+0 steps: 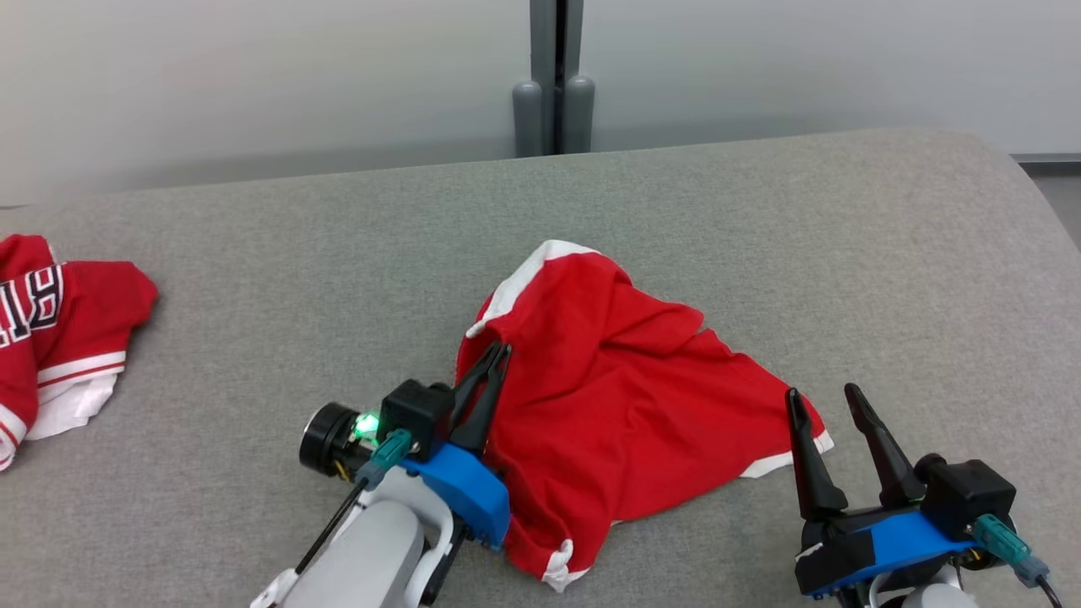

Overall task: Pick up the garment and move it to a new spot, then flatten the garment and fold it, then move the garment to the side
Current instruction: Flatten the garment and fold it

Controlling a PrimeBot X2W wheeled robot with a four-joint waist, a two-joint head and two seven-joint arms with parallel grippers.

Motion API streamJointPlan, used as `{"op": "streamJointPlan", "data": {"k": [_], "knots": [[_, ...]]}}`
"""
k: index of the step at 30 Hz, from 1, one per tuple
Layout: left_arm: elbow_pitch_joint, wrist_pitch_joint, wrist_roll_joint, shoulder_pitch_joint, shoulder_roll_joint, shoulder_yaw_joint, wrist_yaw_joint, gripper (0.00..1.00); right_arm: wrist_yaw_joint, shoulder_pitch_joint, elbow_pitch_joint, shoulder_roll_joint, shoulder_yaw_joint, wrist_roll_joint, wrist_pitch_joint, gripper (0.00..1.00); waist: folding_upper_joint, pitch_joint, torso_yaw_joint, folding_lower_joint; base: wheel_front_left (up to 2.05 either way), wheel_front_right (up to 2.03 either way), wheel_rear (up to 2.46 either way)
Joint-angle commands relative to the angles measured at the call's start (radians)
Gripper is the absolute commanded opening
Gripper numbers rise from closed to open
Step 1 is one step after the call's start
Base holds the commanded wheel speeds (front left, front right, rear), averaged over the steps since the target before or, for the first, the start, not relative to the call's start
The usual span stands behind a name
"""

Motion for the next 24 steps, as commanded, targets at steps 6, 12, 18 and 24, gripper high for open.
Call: {"op": "streamJointPlan", "data": {"k": [6,12,18,24], "knots": [[-0.056,-0.003,0.013,0.131,0.017,0.063,0.015,0.32,0.000,0.018,0.009,-0.002,0.008,-0.004,-0.001,1.00,0.0001,-0.023,0.034,0.0001,0.00,0.00,0.00],[-0.099,-0.003,0.035,0.190,0.013,0.138,0.029,1.00,0.000,0.018,0.015,-0.002,0.008,-0.006,-0.001,1.00,0.0001,-0.033,0.045,0.0001,0.00,0.00,0.00],[-0.223,-0.004,0.073,0.274,0.021,0.273,0.044,1.00,0.000,0.033,0.015,-0.002,-0.008,-0.011,-0.001,1.00,0.0001,-0.045,0.053,0.0001,0.00,0.00,0.00],[-0.349,-0.003,0.134,0.371,0.027,0.427,0.048,1.00,0.000,0.050,0.012,-0.002,-0.021,-0.022,-0.001,1.00,0.0001,-0.060,0.068,0.0001,0.00,0.00,0.00]]}}
